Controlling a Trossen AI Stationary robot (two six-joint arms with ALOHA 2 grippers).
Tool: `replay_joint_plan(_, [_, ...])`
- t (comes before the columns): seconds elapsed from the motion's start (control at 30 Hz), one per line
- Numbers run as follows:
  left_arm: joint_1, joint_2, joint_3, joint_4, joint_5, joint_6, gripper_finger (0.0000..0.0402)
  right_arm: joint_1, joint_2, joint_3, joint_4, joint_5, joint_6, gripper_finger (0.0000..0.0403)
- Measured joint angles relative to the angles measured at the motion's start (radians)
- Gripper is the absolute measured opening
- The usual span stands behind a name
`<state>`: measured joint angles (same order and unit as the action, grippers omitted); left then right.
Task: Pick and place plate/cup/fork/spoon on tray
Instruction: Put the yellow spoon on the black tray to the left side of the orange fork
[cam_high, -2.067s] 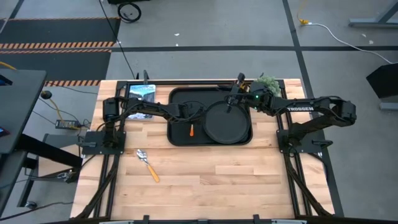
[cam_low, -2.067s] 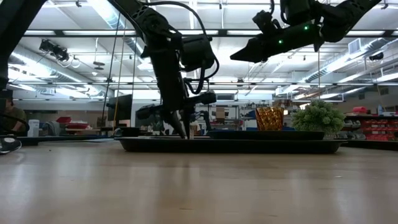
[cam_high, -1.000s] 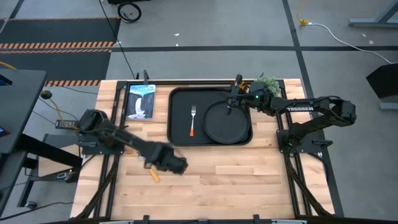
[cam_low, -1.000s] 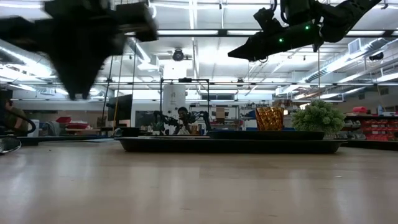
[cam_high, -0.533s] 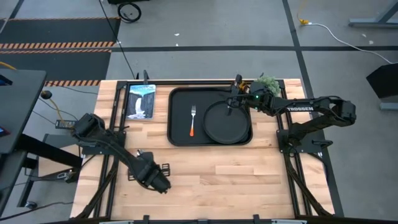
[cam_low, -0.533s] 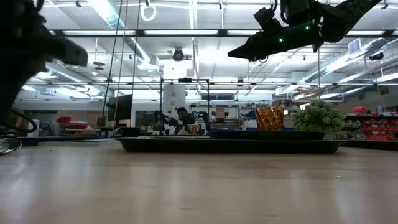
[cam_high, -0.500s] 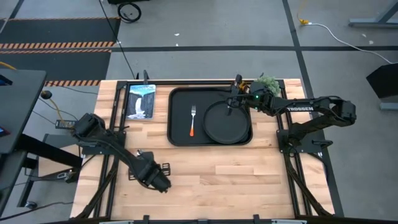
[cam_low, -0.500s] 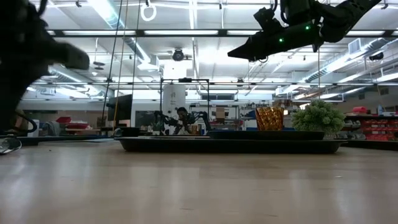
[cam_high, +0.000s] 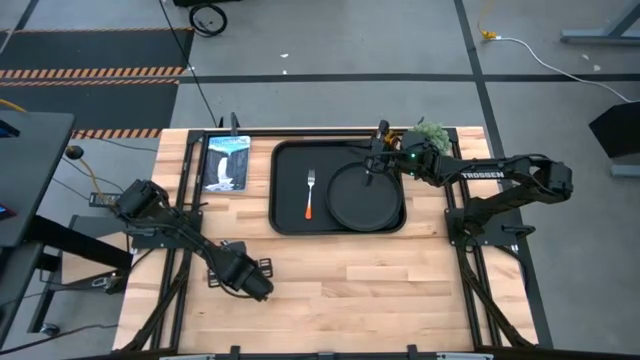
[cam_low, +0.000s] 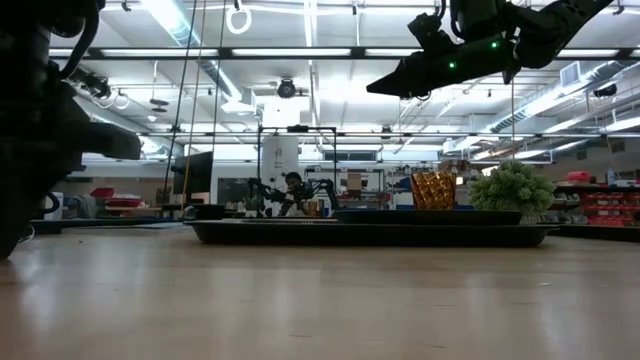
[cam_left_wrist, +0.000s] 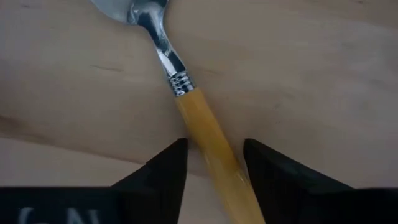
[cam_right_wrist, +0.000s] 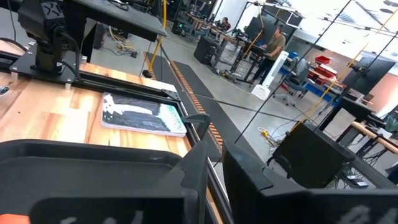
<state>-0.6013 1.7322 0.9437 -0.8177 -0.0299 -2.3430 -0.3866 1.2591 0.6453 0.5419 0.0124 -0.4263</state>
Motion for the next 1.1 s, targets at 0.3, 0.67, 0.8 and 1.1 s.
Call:
replay_joint_plan(0.3, [0.001,-0.001,0.001,0.014,-0.003,0.102,0.0084,0.000,0.000,0.000,0.002,0.000,0.000,0.0051])
replay_joint_plan(0.67, [0.000,-0.016,-0.002,0.010,-0.022,0.120,0.0069,0.000,0.000,0.000,0.002,0.000,0.001,0.0050])
replay_joint_plan(0.8, [0.006,-0.046,-0.004,-0.009,-0.065,0.121,0.0071,0.000,0.000,0.000,0.002,0.001,0.001,0.0050])
replay_joint_plan(1.1, [0.041,-0.107,-0.003,-0.050,-0.146,0.141,0.0074,0.000,0.000,0.000,0.003,0.001,0.001,0.0050])
